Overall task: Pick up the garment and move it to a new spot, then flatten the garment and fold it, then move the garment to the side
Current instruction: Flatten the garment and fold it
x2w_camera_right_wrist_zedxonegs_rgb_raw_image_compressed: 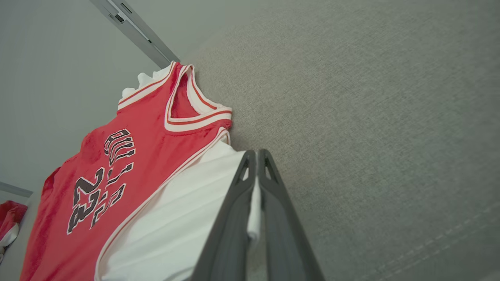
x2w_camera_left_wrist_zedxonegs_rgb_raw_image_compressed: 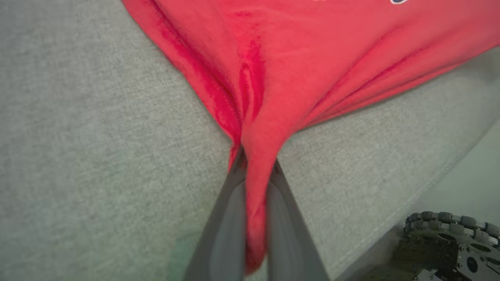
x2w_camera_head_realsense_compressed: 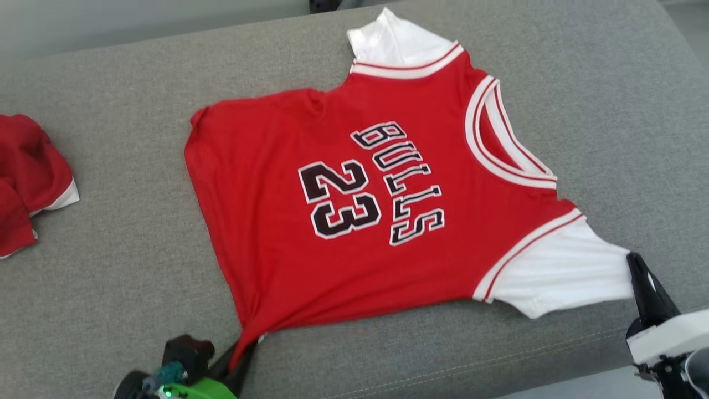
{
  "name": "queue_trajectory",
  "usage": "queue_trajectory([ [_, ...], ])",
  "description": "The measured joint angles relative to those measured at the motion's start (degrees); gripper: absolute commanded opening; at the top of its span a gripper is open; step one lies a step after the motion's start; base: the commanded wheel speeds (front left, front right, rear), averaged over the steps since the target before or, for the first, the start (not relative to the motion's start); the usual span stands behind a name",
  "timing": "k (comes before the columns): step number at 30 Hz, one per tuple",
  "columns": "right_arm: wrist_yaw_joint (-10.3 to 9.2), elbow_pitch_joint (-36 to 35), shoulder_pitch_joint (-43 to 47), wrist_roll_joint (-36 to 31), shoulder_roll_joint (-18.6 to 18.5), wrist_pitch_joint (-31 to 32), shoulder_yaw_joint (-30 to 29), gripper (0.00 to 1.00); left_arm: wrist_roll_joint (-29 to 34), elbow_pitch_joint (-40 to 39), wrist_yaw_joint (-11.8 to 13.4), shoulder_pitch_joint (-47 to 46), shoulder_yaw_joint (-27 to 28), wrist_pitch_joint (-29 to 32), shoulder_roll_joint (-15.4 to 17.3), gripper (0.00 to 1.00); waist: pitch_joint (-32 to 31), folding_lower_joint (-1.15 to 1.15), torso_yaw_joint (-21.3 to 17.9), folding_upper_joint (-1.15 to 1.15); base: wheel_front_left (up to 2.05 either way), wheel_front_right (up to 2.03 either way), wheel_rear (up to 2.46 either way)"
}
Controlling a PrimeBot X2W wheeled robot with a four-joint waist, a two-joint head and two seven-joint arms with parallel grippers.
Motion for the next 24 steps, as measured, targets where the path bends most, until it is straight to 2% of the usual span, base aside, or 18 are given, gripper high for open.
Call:
queue_trajectory([
  [3, -0.02, -1.32, 3.7, -0.07, 1.03, 0.79, -1.07, 0.0, -1.87, -5.57, 2.79, 5.17, 0.19, 1.21, 0.41, 0.0, -1.24, 0.0, -0.2, 0.0, 0.0, 0.0, 0.0],
  [9, -0.07, -2.78, 3.46, -1.42, 2.81, 1.78, -2.1, 0.0, -2.59, -11.73, 5.03, 7.03, 0.03, 4.2, 1.31, 0.0, -0.57, 0.0, -0.32, 0.0, 0.0, 0.0, 0.0],
  [18, -0.07, -5.02, -7.16, -4.45, 3.33, 4.41, -0.56, 0.0, -4.92, -19.83, 5.79, 3.88, 1.86, 10.85, 3.82, 0.0, 1.92, 0.0, 0.13, 0.0, 0.0, 0.0, 0.0],
  [24, -0.07, -2.78, -16.06, -5.65, 3.75, 5.25, 1.62, 0.0, -6.7, -22.3, 6.71, 0.65, 3.19, 16.55, 5.69, 0.0, 4.07, 0.0, 0.08, 0.0, 0.0, 0.0, 0.0],
])
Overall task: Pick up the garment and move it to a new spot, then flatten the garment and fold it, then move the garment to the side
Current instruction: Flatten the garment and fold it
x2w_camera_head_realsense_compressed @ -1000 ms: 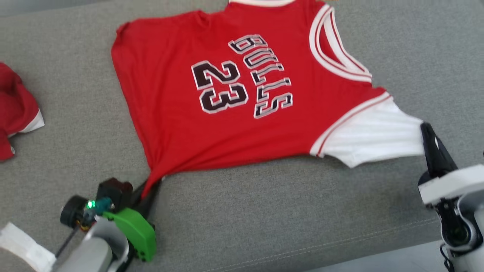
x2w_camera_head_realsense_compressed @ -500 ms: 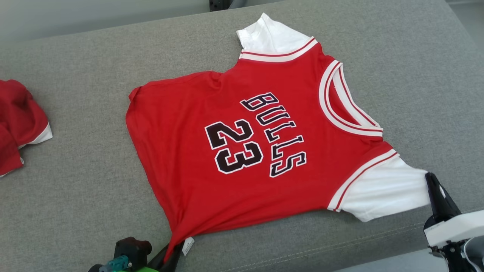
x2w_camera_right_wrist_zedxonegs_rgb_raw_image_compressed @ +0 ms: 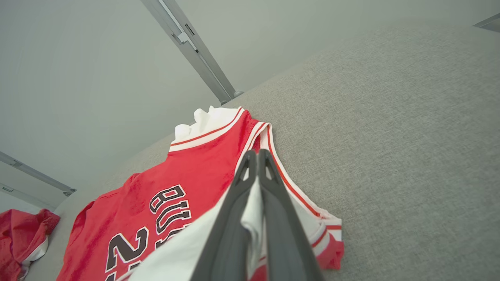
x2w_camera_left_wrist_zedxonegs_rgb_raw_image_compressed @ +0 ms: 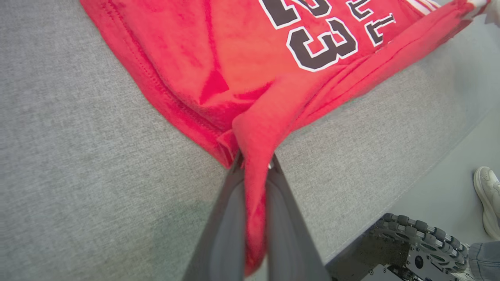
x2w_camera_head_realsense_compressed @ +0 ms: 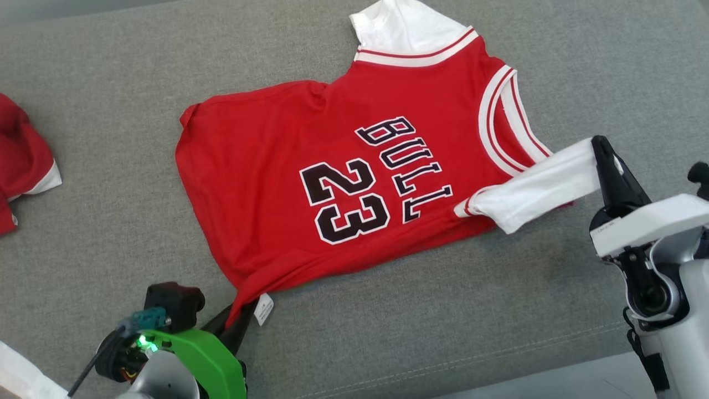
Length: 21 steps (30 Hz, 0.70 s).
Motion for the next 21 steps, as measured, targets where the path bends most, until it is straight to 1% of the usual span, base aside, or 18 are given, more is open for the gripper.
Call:
queue_trajectory([
  [5, -0.01, 4.93, -5.28, -1.81, -0.29, -0.35, 1.87, 0.0, -0.59, -1.79, 0.3, -3.75, -0.16, 4.98, 0.77, 0.0, 2.01, 0.0, 0.33, 0.0, 0.0, 0.0, 0.0],
  [10, -0.01, 9.48, -9.9, -3.07, -0.64, -2.04, 3.77, 0.0, -1.66, -2.91, -0.29, -7.66, -0.27, 10.66, 2.27, 0.0, 3.98, 0.0, 0.88, 0.0, 0.0, 0.0, 0.0],
  [13, -0.01, 11.89, -11.99, -3.57, -0.79, -3.0, 5.53, 0.0, -2.8, -2.99, -0.33, -9.52, 0.19, 12.48, 2.56, 0.0, 4.99, 0.0, 1.04, 0.0, 0.0, 0.0, 0.0],
  [14, -0.01, 12.61, -12.54, -3.61, -0.8, -3.35, 6.06, 0.0, -3.19, -2.94, -0.33, -9.99, 0.41, 12.93, 2.56, 0.0, 5.24, 0.0, 1.05, 0.0, 0.0, 0.0, 0.0],
  [16, -0.01, 14.26, -13.52, -4.41, -1.09, -3.85, 7.37, 0.0, -3.64, -2.61, -0.33, -10.77, 0.79, 13.62, 2.61, 0.05, 5.63, 0.0, 1.02, 0.0, 0.0, 0.0, 0.0],
  [17, -0.01, 15.01, -13.88, -4.63, -1.23, -4.24, 7.9, 0.0, -3.75, -2.37, -0.33, -11.09, 0.91, 13.9, 2.69, 0.13, 5.76, 0.0, 0.96, 0.0, 0.0, 0.0, 0.0],
  [18, -0.01, 15.6, -14.22, -4.63, -1.26, -4.77, 8.31, 0.0, -3.87, -2.15, -0.33, -11.31, 1.01, 14.12, 2.77, 0.25, 5.84, 0.0, 0.89, 0.0, 0.0, 0.0, 0.0],
  [19, -0.01, 16.25, -14.56, -4.63, -1.31, -5.25, 8.65, 0.0, -4.36, -1.99, -0.33, -11.41, 1.21, 14.16, 2.68, 0.41, 5.87, 0.0, 0.81, 0.0, 0.0, 0.0, 0.0],
  [20, -0.01, 16.79, -14.86, -4.68, -1.42, -5.56, 9.05, 0.0, -4.56, -1.89, -0.33, -11.49, 1.26, 14.23, 2.65, 0.67, 5.85, 0.0, 0.74, 0.0, 0.0, 0.0, 0.0],
  [21, -0.01, 17.26, -15.1, -4.82, -1.52, -6.09, 9.38, 0.0, -4.67, -1.86, -0.35, -11.59, 1.25, 14.62, 2.65, 0.99, 5.82, 0.0, 0.67, 0.0, 0.0, 0.0, 0.0],
])
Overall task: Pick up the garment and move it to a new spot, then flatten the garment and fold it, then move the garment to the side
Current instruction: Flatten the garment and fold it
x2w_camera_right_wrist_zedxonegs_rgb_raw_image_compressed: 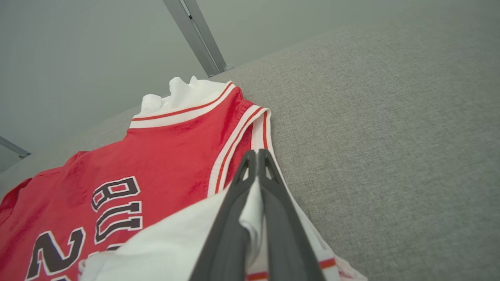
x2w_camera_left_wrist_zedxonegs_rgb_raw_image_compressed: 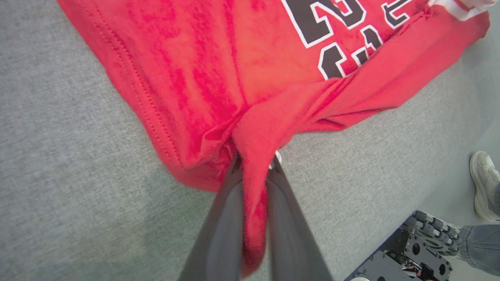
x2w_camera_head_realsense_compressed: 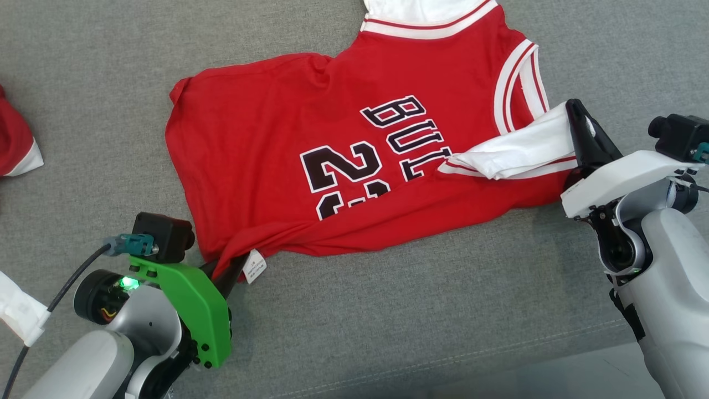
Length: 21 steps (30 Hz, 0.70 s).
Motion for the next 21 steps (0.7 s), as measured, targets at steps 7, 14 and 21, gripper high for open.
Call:
queue_trajectory([
  [7, 0.0, 1.13, -0.44, -0.7, -2.69, -4.49, 1.13, 1.0, -0.58, -0.09, -0.16, -0.04, 0.47, -0.77, -0.02, 1.0, -1.03, 0.0, 0.09, 0.0, 0.0, 0.0, 0.0],
  [14, 0.0, -0.78, 3.13, -1.97, -5.1, -6.88, -0.45, 1.0, -0.4, -0.48, 1.8, 1.95, 2.87, -4.47, 0.91, 1.0, -3.16, 0.0, 0.34, 0.0, 0.0, 0.0, 0.0],
  [21, 0.0, -5.16, 11.18, -8.43, -6.01, -8.67, -4.69, 1.0, -0.43, -0.33, 5.19, 8.67, 4.9, -12.51, -1.92, 1.0, -6.8, 0.0, 0.22, 0.0, 0.0, 0.0, 0.0],
])
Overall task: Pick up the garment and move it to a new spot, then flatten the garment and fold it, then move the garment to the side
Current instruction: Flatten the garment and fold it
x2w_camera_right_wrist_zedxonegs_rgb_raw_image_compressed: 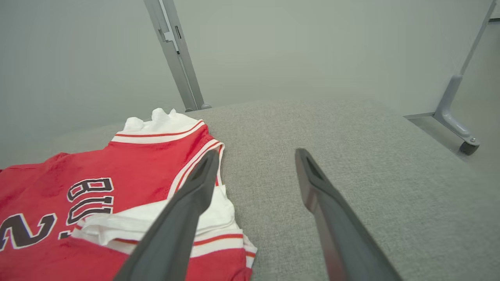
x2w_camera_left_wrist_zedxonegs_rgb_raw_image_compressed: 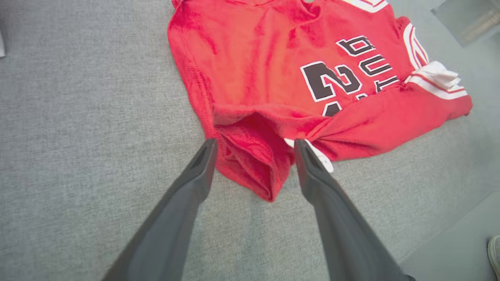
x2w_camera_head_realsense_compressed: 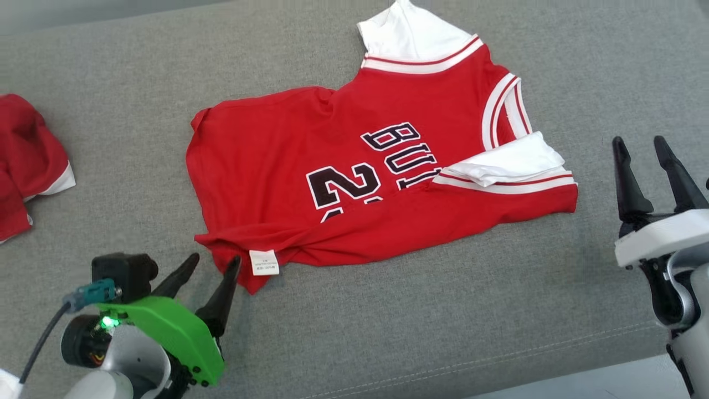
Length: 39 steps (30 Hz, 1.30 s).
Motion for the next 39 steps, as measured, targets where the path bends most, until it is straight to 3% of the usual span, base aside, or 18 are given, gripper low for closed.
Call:
queue_trajectory([
  [10, 0.0, -4.44, 9.16, -10.47, 3.79, -1.48, -7.83, 1.0, 4.27, 5.88, 3.91, 6.99, -0.07, -15.5, -7.58, 1.0, -5.16, 0.0, -0.14, 0.0, 0.0, 0.0, 0.0],
  [16, 0.0, -4.66, 11.02, -13.5, 6.23, -1.86, -10.62, 1.0, 5.91, 11.84, 3.46, 7.04, -0.96, -21.54, -11.51, 1.0, -5.71, 0.0, 0.73, 0.0, 0.0, 0.0, 0.0],
  [26, 0.01, 2.8, 3.0, -14.9, 6.27, 3.72, -5.76, 1.0, 6.48, 20.41, -0.66, -3.18, -4.23, -18.4, -14.56, 1.0, -0.59, 0.0, 1.73, 0.0, 0.0, 0.0, 0.0],
  [39, 0.0, 12.43, -2.32, -10.95, 4.19, 6.73, 1.2, 1.0, 5.12, 21.82, -3.85, -3.83, -6.72, -15.49, -15.01, 1.0, 1.52, 0.0, 3.12, 0.0, 0.0, 0.0, 0.0],
])
